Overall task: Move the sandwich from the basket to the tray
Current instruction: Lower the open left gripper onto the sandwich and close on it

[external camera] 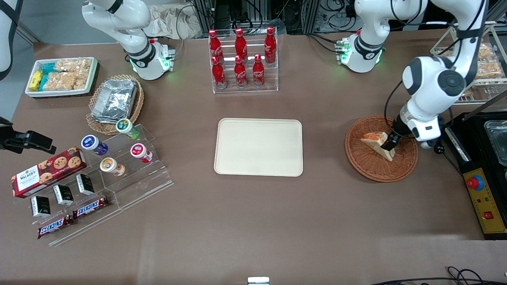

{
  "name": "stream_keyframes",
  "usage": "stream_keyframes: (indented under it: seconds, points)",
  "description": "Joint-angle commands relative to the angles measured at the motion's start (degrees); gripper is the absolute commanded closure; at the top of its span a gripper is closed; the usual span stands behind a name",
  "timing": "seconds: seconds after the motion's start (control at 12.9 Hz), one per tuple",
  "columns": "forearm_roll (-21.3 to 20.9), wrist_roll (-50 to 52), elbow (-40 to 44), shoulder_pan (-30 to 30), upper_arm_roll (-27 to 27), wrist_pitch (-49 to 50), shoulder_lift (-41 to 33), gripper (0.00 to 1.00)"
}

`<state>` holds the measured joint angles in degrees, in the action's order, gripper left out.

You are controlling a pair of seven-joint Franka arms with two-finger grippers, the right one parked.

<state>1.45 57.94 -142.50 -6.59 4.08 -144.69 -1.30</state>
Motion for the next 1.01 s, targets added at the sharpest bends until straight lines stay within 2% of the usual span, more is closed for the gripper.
stream_keyframes:
  seconds: [0.0, 0.39, 0.47, 0.54, 0.62, 0.7, 0.93]
  points:
    - [0.6, 1.0, -3.3, -0.2, -0.3, -4.4, 0.0, 0.00]
    - [0.7, 1.0, -7.3, -0.2, -0.2, -12.3, 2.4, 0.00]
    - [0.7, 1.0, -7.4, -0.2, -0.2, -13.0, 3.2, 0.02]
    - [0.7, 1.6, -7.4, -0.2, -0.2, -13.0, 3.4, 0.35]
    - [0.7, 2.9, -7.4, -0.2, -0.3, -13.1, 3.7, 0.84]
    - [0.7, 3.3, -7.3, -0.2, -0.3, -13.1, 3.6, 1.00]
    - [0.7, 6.2, -6.9, -0.2, -0.3, -13.1, 3.5, 1.00]
